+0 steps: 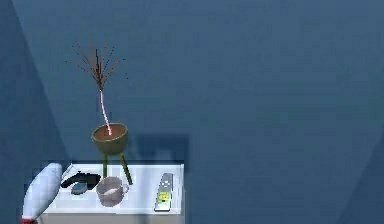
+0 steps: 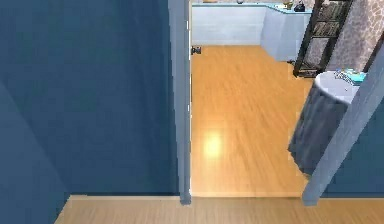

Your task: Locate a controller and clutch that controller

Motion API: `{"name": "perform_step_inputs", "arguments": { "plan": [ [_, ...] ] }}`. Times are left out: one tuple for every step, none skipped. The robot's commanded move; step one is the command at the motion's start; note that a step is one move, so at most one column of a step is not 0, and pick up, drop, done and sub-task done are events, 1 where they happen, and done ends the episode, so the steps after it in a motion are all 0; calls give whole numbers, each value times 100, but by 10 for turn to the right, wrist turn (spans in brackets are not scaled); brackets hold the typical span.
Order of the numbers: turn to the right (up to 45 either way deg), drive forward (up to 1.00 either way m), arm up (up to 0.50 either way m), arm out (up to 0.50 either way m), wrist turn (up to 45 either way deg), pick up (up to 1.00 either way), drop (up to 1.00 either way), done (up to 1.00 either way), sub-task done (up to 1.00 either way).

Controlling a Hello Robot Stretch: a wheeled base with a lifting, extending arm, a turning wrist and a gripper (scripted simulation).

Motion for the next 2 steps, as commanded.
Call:
{"name": "perform_step_inputs", "arguments": {
  "plan": [
    [-450,0,0,0,0,0,0,0,0],
    [-450,0,0,0,0,0,0,0,0]
  ]
}}
